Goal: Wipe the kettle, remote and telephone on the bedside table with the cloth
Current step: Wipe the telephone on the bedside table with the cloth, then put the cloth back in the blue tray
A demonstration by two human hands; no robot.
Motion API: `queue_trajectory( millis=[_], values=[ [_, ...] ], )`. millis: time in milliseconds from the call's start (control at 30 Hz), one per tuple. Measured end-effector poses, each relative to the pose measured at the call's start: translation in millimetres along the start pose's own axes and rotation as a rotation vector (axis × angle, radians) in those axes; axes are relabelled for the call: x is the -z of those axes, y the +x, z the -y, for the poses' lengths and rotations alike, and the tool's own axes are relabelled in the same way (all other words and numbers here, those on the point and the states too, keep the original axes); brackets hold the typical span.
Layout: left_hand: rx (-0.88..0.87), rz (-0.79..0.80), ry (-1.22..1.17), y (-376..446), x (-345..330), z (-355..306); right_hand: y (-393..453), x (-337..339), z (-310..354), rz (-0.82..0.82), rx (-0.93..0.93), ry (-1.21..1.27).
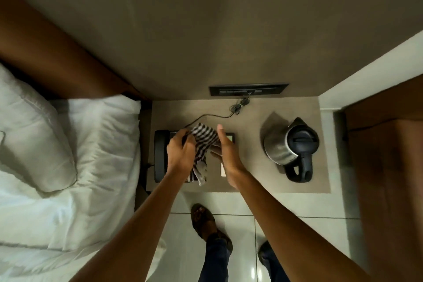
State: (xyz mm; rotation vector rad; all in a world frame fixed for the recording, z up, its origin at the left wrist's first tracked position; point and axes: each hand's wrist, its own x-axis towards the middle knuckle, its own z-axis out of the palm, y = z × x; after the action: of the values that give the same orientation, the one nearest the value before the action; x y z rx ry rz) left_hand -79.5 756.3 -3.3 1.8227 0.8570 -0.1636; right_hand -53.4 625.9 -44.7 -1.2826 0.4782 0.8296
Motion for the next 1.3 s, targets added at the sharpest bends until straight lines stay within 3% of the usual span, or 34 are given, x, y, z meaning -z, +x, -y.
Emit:
queue_trajectory(
  millis=[100,233,500,733,900,1067,1200,1300],
  values=[
    [-0.024,0.032,-0.193,-11,-28,-48,-25,37,33,-0.011,0.119,0.159],
    [-0.057,0.105,-0.24,-29,-87,-102,-57,99,69,-0.065,0.231,0.293],
    [-0.242,0.293,-0.045,-93,-252,-164,-120,271,99,-0.34,0.443,0.473],
    [-0.371,0.558,0.072,-177,-410,-189,-182,455,73,-0.645,0.55,0.624],
    [-0.452,0.704,0.171,-232,-506,-192,-221,582,37,-0.959,0.478,0.793],
    [-0.599,0.825,0.296,-268,-584,-187,-236,689,-12,-1.233,0.25,0.715],
    [-0.703,0.876,0.398,-283,-636,-185,-238,737,-39,-1.254,0.006,0.541],
    [-0.768,0.889,0.456,-289,-667,-182,-234,752,-48,-1.237,-0.075,0.405]
  ],
)
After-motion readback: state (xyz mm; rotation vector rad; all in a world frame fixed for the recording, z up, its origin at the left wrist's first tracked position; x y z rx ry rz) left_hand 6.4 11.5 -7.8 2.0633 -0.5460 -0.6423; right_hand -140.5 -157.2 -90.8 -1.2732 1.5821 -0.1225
